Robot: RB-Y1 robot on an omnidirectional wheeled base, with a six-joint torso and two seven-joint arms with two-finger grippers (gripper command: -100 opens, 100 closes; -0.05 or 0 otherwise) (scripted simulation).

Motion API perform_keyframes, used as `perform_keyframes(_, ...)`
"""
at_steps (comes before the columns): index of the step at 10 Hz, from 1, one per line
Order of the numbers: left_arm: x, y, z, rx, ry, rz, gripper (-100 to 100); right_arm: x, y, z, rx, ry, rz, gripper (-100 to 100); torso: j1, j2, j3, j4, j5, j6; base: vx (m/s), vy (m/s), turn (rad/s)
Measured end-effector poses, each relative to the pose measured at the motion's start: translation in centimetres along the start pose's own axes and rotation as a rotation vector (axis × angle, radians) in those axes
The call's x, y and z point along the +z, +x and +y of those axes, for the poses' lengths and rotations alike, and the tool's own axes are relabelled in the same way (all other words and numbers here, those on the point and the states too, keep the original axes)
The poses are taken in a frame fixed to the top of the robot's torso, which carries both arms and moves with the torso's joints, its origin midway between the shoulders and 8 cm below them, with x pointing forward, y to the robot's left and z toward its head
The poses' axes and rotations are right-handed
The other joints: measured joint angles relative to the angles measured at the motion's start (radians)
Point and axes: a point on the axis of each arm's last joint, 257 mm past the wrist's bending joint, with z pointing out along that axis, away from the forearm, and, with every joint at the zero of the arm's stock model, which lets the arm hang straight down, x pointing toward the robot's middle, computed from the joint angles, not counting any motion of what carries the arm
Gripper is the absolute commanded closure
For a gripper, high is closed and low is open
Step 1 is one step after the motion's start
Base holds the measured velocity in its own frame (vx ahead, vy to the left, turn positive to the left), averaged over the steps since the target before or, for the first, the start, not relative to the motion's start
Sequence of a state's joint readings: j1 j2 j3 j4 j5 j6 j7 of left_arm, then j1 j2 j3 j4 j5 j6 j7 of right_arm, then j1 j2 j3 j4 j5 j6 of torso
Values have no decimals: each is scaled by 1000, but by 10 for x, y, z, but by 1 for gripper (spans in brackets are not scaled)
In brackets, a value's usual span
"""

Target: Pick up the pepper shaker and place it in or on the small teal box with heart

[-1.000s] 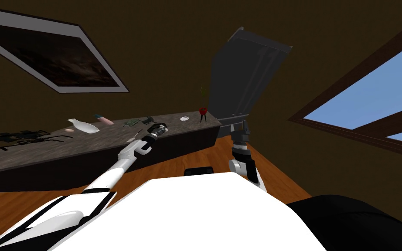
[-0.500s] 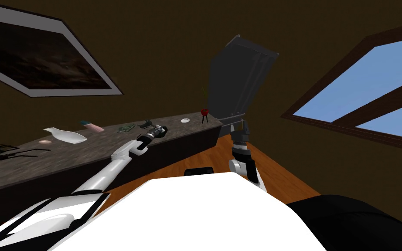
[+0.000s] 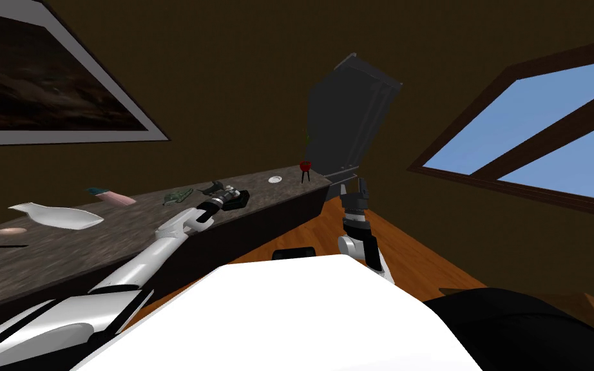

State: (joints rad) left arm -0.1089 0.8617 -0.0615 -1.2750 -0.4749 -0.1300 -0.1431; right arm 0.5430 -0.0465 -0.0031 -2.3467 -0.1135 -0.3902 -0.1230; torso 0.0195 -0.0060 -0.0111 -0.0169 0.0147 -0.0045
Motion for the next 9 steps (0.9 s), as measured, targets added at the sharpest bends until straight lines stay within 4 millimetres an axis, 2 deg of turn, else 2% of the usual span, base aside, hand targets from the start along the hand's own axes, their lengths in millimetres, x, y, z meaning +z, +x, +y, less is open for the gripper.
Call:
perform_keyframes(1,-3,0,6,0,-9,5,100,0,0,0,0,0,0,0,2,1,1,0,0,-1,39,248,-162)
perform_keyframes(2,-3,1,13,0,-19,8,100,0,0,0,0,0,0,0,2,1,1,0,0,0,18,109,-43)
perform_keyframes(3,-3,0,14,2,-20,7,-100,0,0,0,0,0,0,0,-6,2,1,0,-1,0,4,23,4)
perform_keyframes(7,-4,1,15,3,-22,8,-100,0,0,0,0,0,0,0,-17,4,3,1,-4,1,0,2,0)
perform_keyframes(8,-4,1,15,3,-23,8,0,0,0,0,0,0,0,0,-18,5,3,1,-4,1,0,0,0)
perform_keyframes(9,-4,1,15,3,-23,9,-100,0,0,0,0,0,0,0,-19,5,3,1,-4,1,15,-19,35)
